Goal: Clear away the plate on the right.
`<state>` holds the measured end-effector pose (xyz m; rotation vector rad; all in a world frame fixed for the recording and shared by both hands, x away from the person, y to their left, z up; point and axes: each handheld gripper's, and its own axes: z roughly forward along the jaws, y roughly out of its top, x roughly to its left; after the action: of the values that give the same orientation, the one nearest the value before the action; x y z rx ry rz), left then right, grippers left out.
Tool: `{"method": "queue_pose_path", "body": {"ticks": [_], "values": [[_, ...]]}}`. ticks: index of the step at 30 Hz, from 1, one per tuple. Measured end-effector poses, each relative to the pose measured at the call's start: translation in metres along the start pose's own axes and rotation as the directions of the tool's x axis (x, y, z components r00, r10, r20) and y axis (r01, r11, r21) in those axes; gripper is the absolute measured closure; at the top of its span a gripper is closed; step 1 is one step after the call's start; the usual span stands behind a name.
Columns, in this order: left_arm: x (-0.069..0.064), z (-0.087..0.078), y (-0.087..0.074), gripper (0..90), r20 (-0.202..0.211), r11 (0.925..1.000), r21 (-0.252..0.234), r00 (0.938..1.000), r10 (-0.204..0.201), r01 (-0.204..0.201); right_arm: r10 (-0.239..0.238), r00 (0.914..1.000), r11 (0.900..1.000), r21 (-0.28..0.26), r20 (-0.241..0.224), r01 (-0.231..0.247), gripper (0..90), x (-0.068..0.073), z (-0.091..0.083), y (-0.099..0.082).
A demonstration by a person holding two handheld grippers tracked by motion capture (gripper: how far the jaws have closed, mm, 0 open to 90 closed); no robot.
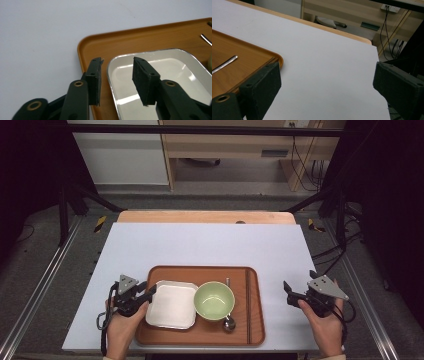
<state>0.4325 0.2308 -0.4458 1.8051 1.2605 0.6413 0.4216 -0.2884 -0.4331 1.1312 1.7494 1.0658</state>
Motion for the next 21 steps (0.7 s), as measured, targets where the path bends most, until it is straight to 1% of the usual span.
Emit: {"method": "queue_pose_path", "body": {"ticks": [1, 4, 5, 7, 9, 11, 13, 16, 20, 21], "values": [[0.001, 0.001, 0.002, 53.5, 0.009, 0.9996, -0.024, 0.9999, 0.011, -0.011, 0.002, 1.0, 1.0, 0.0, 0.0, -0.002, 8.3, 0.0, 0.0, 0.0], [0.003, 0.002, 0.006, 45.0, 0.021, 0.9975, -0.066, 0.9995, 0.025, -0.023, 0.009, 0.9999, 1.0, 0.002, -0.008, -0.009, 7.9, 0.0, 0.001, -0.001], [0.005, 0.003, 0.007, 42.6, 0.024, 0.997, -0.073, 0.9994, 0.026, -0.024, 0.006, 0.9999, 1.0, 0.004, -0.009, -0.006, 7.8, 0.0, 0.001, -0.001], [0.007, 0.004, 0.009, 38.3, 0.021, 0.9949, -0.093, 0.9989, 0.041, -0.039, 0.009, 0.9999, 0.9999, 0.005, -0.012, -0.009, 7.6, 0.0, 0.002, -0.002], [0.009, 0.004, 0.011, 35.1, 0.03, 0.9927, -0.112, 0.9983, 0.05, -0.046, 0.015, 0.9997, 0.9999, 0.007, -0.018, -0.015, 7.6, 0.0, 0.002, -0.002], [0.01, 0.004, 0.014, 30.8, 0.044, 0.9898, -0.128, 0.9967, 0.068, -0.062, 0.017, 0.9996, 0.9998, 0.009, -0.023, -0.017, 7.3, 0.0, 0.003, -0.002], [0.011, 0.004, 0.015, 27.3, 0.056, 0.9845, -0.153, 0.9939, 0.095, -0.085, 0.023, 0.9993, 0.9997, 0.009, -0.031, -0.022, 7.6, 0.001, 0.003, -0.003], [0.013, 0.003, 0.018, 22.3, 0.08, 0.9719, -0.197, 0.9859, 0.147, -0.129, 0.035, 0.9979, 0.9994, 0.01, -0.055, -0.034, 7.9, 0.002, 0.005, -0.004], [0.017, 0.001, 0.022, 17.3, 0.12, 0.9567, -0.258, 0.9779, 0.171, -0.135, 0.049, 0.9958, 0.9988, 0.001, -0.077, -0.049, 8.0, 0.005, 0.008, -0.004], [0.018, 0.0, 0.022, 16.0, 0.132, 0.955, -0.267, 0.9768, 0.169, -0.129, 0.054, 0.9949, 0.9985, -0.003, -0.086, -0.054, 8.8, 0.005, 0.009, -0.004]]}}
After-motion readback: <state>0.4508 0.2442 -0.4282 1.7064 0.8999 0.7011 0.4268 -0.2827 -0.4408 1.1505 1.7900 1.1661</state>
